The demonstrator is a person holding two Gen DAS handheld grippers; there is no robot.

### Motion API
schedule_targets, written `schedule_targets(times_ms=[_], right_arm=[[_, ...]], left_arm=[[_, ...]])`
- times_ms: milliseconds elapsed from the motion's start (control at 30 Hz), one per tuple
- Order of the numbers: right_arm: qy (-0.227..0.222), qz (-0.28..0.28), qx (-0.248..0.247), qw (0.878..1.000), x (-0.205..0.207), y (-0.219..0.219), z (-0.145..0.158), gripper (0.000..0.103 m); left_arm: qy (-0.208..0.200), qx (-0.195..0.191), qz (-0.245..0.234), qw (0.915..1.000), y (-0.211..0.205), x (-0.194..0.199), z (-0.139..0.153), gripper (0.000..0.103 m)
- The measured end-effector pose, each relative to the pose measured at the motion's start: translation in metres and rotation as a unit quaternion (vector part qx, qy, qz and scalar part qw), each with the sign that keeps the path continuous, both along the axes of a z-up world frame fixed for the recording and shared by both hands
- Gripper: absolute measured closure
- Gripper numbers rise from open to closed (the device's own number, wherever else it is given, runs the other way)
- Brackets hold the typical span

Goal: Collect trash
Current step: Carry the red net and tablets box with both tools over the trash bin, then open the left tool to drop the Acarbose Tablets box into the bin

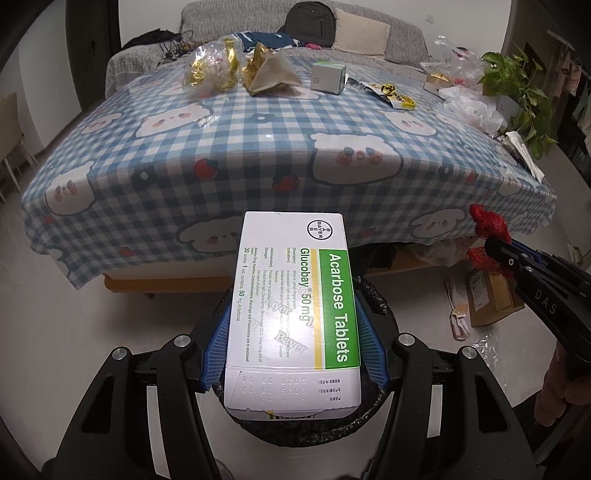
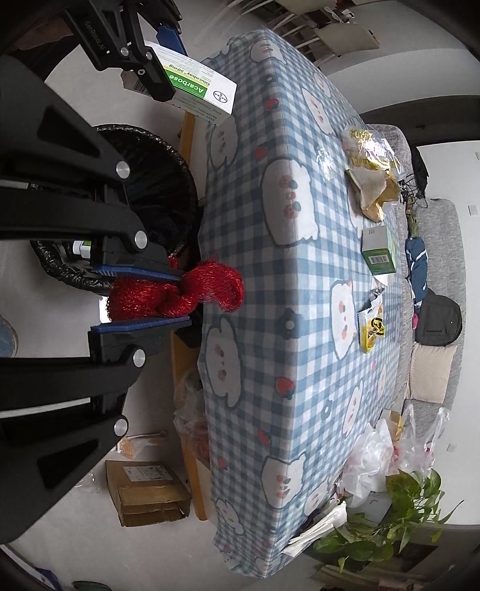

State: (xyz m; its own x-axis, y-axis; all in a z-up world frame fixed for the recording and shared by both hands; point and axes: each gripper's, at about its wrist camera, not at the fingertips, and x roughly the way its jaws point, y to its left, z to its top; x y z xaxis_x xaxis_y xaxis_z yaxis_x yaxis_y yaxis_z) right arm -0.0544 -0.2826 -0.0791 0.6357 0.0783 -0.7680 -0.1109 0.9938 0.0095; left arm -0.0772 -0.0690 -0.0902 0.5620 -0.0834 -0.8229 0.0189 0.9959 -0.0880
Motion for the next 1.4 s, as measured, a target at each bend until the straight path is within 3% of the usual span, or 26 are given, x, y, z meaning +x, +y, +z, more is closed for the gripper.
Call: schedule_targets(times_ms=[633,1100,1400], right_arm=[[0.046,-0.016,-0.007,0.999,-0.003,-0.008,-0.072,0.086],[0.076,-0.040,-0.007,0.996,0.004,-0.027,-0.106,0.086],[0.077,-0.039,-0.009,0.996,0.003,-0.028,-0.108,0.086]], left_arm=[[0.035,-0.007,0.007,0.9993,-0.013,0.001,-0.076,0.044],[0.061,0.004,0.006,0.9981,-0.033,0.009,-0.127,0.044],[0.062,0.008,0.002,0.9981,-0.041,0.012,-0.135,0.043]])
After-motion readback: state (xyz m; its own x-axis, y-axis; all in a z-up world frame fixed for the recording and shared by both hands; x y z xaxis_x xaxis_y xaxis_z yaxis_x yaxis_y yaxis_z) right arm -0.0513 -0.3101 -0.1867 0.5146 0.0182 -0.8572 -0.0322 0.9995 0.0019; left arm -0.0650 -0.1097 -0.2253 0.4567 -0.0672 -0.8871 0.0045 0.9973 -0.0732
